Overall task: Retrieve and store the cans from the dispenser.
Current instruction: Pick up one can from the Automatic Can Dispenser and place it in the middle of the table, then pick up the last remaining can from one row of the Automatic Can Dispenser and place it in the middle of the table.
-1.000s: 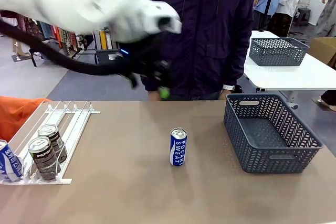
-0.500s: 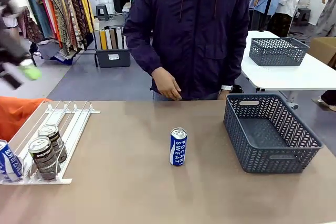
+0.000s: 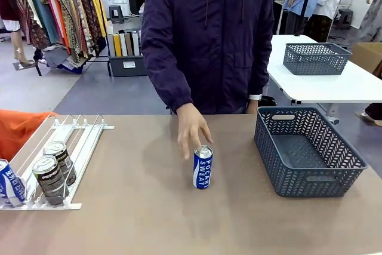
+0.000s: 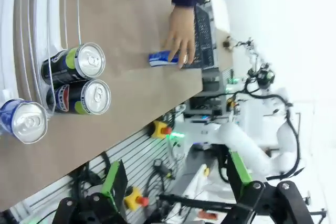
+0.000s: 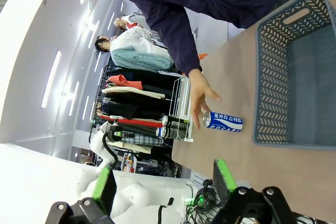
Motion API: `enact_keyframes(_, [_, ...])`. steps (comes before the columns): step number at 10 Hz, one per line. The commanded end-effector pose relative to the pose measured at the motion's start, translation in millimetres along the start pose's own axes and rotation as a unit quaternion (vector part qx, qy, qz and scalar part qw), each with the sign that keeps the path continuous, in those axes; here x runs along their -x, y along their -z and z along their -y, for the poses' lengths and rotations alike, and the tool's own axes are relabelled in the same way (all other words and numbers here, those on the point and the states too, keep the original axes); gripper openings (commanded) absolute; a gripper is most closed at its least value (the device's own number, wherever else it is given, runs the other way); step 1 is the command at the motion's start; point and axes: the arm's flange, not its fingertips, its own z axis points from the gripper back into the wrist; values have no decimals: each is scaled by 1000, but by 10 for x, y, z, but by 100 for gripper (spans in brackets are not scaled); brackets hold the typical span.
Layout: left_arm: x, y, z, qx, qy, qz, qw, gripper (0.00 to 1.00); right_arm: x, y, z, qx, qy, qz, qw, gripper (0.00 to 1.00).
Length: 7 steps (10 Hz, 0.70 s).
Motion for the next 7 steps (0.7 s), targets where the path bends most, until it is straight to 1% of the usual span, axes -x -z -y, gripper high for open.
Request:
enact_keyframes(1, [13,18,155,-26,23,-15,999,100,-29,16,-36,-14,-7,8,1000,100])
enact_keyframes(7, [13,18,155,-26,23,-15,999,100,-29,16,-36,-14,-7,8,1000,100])
